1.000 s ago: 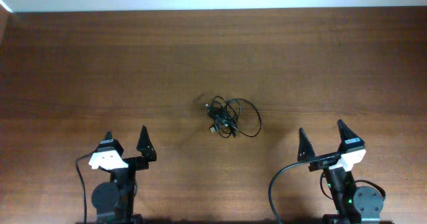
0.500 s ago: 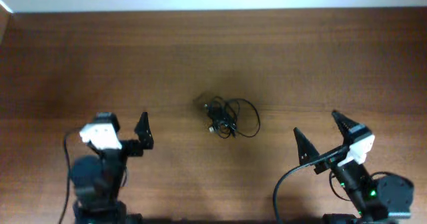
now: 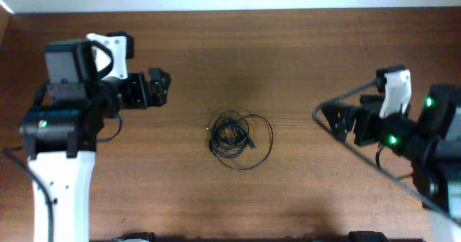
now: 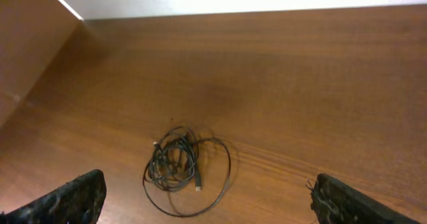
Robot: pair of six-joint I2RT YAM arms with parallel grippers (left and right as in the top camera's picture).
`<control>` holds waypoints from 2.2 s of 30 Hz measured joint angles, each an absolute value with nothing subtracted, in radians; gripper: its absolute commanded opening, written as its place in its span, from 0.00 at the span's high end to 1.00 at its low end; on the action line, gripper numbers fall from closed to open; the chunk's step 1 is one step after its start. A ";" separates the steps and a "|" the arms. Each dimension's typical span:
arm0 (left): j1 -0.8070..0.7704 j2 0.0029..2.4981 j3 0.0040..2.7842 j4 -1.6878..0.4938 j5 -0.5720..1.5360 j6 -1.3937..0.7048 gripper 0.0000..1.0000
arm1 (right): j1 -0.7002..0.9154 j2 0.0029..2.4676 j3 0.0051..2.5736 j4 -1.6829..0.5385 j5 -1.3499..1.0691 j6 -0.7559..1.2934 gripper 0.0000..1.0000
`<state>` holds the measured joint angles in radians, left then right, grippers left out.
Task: Untangle cables
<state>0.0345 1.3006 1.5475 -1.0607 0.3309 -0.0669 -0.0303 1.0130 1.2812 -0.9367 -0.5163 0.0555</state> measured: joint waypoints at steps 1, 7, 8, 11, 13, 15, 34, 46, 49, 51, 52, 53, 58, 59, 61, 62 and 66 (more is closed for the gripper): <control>0.023 1.324 1.548 -1.055 0.356 -0.067 0.07 | -0.030 1.047 1.295 -0.939 -0.535 0.057 0.01; -0.115 1.539 1.549 -1.060 0.408 -0.010 0.17 | -0.030 1.211 1.300 -0.989 -0.625 0.057 0.01; -0.156 1.605 1.549 -1.067 0.408 0.044 0.23 | -0.030 1.243 1.300 -1.003 -0.631 0.057 0.01; -0.250 1.771 1.549 -1.075 0.407 0.198 0.31 | -0.030 1.299 1.300 -1.022 -0.635 0.057 0.01; -0.314 1.887 1.548 -1.088 0.408 0.304 0.38 | -0.030 1.330 1.300 -1.039 -0.635 0.057 0.01; -0.341 1.939 1.548 -1.105 0.417 0.377 0.42 | -0.030 1.332 1.300 -1.044 -0.635 0.057 0.01; -0.344 2.073 1.848 -1.357 0.554 0.467 1.00 | -0.030 1.333 1.300 -1.047 -0.634 0.057 0.01; -0.342 2.075 2.546 -1.484 0.570 0.109 1.00 | 0.007 1.335 1.300 -0.752 -0.700 0.349 0.31; -0.342 2.075 2.546 -1.465 0.569 0.049 1.00 | 0.096 1.349 1.300 -0.732 -0.650 0.528 0.33; -0.342 2.075 2.546 -1.447 0.569 0.027 1.00 | 0.151 1.379 1.300 -0.717 -0.628 0.606 0.33; -0.342 2.075 2.545 -1.436 0.569 0.017 1.00 | 0.186 1.411 1.300 -0.699 -0.618 0.648 0.33; -0.342 2.075 2.546 -1.428 0.569 0.006 1.00 | 0.216 1.447 1.300 -0.683 -0.612 0.681 0.33; -0.342 2.075 2.545 -1.400 0.569 -0.036 1.00 | 0.279 1.534 1.299 -0.571 -0.600 0.734 0.34; -0.342 2.075 2.546 -1.399 0.569 -0.039 1.00 | 0.284 1.541 1.300 -0.545 -0.599 0.734 0.34; -0.342 2.075 2.551 -1.398 0.569 -0.050 1.00 | 0.293 1.567 1.300 -0.531 -0.583 0.734 0.34; -0.342 2.075 2.555 -1.398 0.569 -0.050 1.00 | 0.293 1.579 1.300 -0.529 -0.570 0.728 0.34; -0.332 2.066 2.585 -1.398 0.570 -0.050 1.00 | 0.293 1.626 1.300 -0.538 -0.542 0.699 0.34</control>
<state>-0.3325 2.0659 2.5851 -1.3975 0.5697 -0.0502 0.2928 1.6260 1.2999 -0.5385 -0.5423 0.6991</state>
